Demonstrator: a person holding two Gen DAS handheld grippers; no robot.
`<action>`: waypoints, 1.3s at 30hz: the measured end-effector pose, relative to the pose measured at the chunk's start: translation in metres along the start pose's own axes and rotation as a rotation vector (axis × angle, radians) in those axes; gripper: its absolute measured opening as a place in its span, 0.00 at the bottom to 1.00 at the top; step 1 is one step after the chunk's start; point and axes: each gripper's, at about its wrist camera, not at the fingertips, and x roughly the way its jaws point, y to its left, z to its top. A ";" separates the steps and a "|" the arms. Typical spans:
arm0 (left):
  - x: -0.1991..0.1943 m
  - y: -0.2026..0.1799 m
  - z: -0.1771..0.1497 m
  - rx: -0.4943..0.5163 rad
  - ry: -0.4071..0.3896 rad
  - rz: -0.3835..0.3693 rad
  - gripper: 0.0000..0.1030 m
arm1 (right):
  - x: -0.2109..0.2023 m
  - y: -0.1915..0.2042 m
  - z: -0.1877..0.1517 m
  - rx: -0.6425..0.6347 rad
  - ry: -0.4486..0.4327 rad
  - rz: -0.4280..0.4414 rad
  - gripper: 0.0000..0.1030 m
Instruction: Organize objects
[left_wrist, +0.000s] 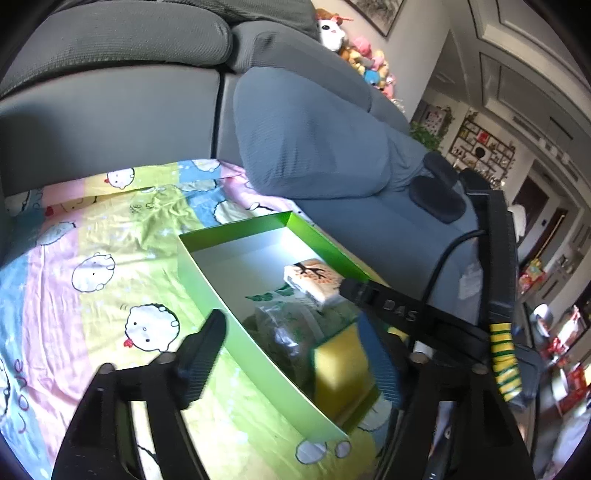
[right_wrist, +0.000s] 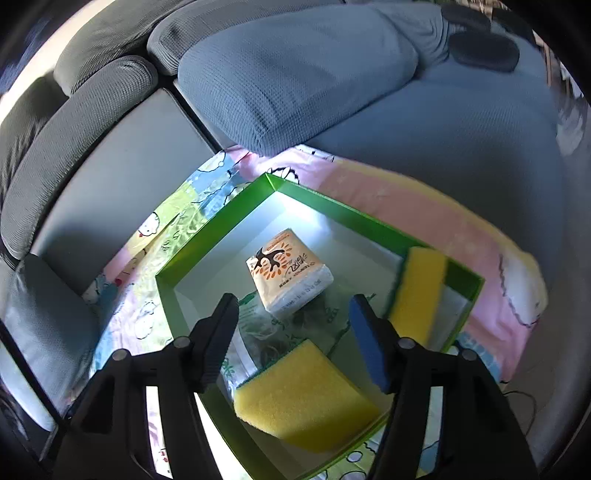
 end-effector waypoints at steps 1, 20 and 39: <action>-0.003 -0.001 -0.001 0.007 -0.010 0.013 0.76 | -0.002 0.003 -0.001 -0.012 -0.007 -0.007 0.64; -0.049 0.016 -0.002 0.016 -0.132 0.015 0.77 | -0.038 0.026 -0.010 -0.078 -0.112 0.010 0.82; -0.083 0.042 -0.004 -0.043 -0.212 0.001 0.91 | -0.087 0.049 -0.024 -0.127 -0.209 0.050 0.91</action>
